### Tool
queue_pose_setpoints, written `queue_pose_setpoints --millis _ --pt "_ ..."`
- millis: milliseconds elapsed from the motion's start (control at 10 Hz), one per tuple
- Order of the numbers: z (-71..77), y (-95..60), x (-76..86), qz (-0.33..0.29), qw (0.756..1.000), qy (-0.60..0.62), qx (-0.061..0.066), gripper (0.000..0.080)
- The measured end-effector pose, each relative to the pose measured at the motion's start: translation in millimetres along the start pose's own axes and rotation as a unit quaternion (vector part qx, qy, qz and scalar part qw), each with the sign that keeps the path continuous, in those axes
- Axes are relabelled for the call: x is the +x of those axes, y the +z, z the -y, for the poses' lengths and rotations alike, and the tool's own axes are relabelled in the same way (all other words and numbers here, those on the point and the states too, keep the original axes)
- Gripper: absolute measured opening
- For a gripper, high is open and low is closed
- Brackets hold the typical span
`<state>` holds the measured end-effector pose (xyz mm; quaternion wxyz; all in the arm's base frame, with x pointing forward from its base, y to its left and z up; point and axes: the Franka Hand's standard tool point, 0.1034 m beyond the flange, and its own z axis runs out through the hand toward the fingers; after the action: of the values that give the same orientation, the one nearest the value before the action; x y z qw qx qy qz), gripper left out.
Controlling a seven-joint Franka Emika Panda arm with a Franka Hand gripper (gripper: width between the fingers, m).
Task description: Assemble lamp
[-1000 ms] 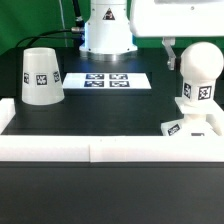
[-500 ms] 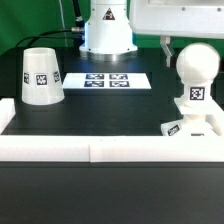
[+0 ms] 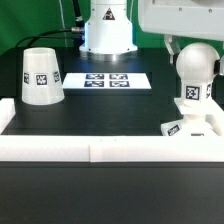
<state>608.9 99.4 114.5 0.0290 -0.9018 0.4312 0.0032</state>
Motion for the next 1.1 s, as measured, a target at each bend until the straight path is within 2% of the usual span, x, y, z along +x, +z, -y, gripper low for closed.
queue_pose_setpoints --millis 100,400,500,700,1000,1100 --pt "0.4 0.5 -0.9 0.002 1.000 -0.001 0.001 0.0671" --pt "1.0 0.5 -1.7 0.002 0.997 -0.071 0.002 0.0697" --pt "1.1 0.5 -1.5 0.002 0.991 -0.135 0.001 0.0697" --pt "1.0 0.8 3.1 0.002 0.962 -0.272 0.002 0.0699" --pt "1.3 1.7 2.4 0.002 0.925 -0.381 0.002 0.0699" --pt "1.5 1.7 2.0 0.002 0.903 -0.429 0.001 0.0699"
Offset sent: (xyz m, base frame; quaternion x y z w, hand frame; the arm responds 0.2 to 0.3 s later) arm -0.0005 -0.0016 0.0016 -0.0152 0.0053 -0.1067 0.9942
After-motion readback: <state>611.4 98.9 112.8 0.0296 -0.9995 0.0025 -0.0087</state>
